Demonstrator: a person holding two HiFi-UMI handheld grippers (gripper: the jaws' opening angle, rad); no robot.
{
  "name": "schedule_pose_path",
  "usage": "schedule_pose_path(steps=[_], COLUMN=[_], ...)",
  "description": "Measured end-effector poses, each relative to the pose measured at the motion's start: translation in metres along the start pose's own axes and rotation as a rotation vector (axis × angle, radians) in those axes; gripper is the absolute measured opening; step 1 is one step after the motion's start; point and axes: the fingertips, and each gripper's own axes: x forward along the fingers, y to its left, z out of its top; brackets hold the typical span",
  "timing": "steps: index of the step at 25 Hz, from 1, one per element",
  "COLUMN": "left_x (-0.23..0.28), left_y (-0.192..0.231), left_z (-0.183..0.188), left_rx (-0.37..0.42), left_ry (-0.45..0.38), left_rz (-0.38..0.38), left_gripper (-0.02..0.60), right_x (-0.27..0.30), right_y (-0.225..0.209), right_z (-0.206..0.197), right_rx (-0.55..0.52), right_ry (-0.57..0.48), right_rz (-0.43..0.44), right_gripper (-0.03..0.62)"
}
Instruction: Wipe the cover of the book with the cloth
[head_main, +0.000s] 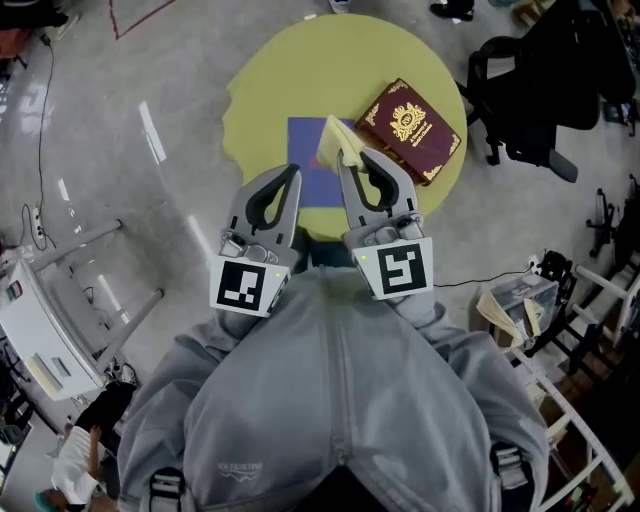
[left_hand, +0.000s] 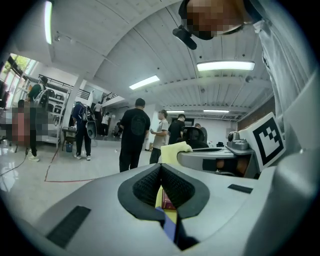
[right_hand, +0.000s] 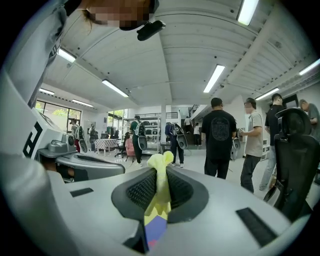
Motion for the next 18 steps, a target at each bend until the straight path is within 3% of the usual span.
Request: schedule_pose_path(steps=[10, 18], left_x=[0.014, 0.022], left_y=[0.041, 0.057], left_z=[-0.073, -0.142], left_rx=[-0.012, -0.027], left_ry=[0.100, 0.182], left_rz=[0.026, 0.031], left_gripper=[0.018, 0.018], right_x=[0.049, 0.084], right_y=[-0.008, -0.009], right_z=[-0.070, -0.132], right_rx=[-0.002, -0.013], right_ry=[0.079, 0.155], right_rz=[0.048, 0.146], right_gripper=[0.057, 0.057])
